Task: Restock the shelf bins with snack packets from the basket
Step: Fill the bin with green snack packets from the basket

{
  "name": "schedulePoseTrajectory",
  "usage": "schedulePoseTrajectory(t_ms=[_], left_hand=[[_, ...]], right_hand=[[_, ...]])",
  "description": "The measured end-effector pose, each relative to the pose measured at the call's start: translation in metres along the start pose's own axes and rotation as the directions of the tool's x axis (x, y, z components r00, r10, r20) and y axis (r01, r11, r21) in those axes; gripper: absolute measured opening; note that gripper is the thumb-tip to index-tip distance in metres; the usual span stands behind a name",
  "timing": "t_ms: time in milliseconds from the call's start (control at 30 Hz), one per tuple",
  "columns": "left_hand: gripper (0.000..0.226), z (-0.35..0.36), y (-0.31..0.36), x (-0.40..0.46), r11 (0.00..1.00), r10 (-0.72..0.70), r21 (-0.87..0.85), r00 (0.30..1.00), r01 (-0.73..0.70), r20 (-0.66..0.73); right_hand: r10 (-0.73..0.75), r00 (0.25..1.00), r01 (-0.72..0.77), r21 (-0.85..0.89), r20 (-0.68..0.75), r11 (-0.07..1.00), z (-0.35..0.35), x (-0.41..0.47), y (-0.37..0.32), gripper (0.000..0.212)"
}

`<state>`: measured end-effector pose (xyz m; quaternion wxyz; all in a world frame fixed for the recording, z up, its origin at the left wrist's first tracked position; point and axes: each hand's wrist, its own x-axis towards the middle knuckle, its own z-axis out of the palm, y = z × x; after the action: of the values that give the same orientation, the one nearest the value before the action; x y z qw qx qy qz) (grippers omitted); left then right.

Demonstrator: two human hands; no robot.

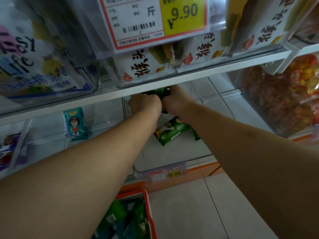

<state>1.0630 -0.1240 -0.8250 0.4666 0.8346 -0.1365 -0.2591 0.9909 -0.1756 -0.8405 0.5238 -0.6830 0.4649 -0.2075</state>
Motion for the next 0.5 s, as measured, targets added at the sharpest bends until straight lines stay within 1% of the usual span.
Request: schedulePoseTrajectory(t_ms=[100, 133, 200, 300, 367, 500], left_hand=[[0.049, 0.0, -0.002, 0.001, 1.0, -0.021, 0.024, 1.0, 0.021, 0.001], [0.052, 0.0, -0.002, 0.001, 0.999, -0.04, 0.028, 0.999, 0.04, 0.002], [0.053, 0.0, -0.004, 0.001, 0.997, -0.073, 0.018, 0.997, 0.073, 0.008], [0.054, 0.001, -0.007, 0.0, 0.997, -0.073, 0.023, 0.997, 0.072, 0.026], [0.056, 0.002, -0.01, 0.001, 0.997, -0.061, 0.052, 0.997, 0.059, 0.037], [0.056, 0.003, -0.01, -0.003, 0.994, -0.039, 0.102, 0.998, 0.034, 0.047]], right_hand=[[-0.04, 0.998, 0.046, -0.142, 0.043, 0.989, 0.009, 0.005, 0.005, 0.045], [-0.043, 0.998, 0.05, -0.158, 0.042, 0.986, 0.011, 0.006, 0.009, 0.038], [-0.03, 1.0, 0.029, -0.17, -0.002, 0.985, 0.012, 0.01, 0.02, 0.032], [-0.007, 0.994, -0.02, -0.243, -0.11, 0.97, 0.007, 0.014, 0.032, 0.035], [-0.022, 0.987, -0.025, -0.284, -0.16, 0.959, 0.001, 0.015, 0.033, 0.038], [-0.073, 0.985, 0.011, -0.366, -0.156, 0.931, 0.005, 0.019, 0.028, 0.039]])
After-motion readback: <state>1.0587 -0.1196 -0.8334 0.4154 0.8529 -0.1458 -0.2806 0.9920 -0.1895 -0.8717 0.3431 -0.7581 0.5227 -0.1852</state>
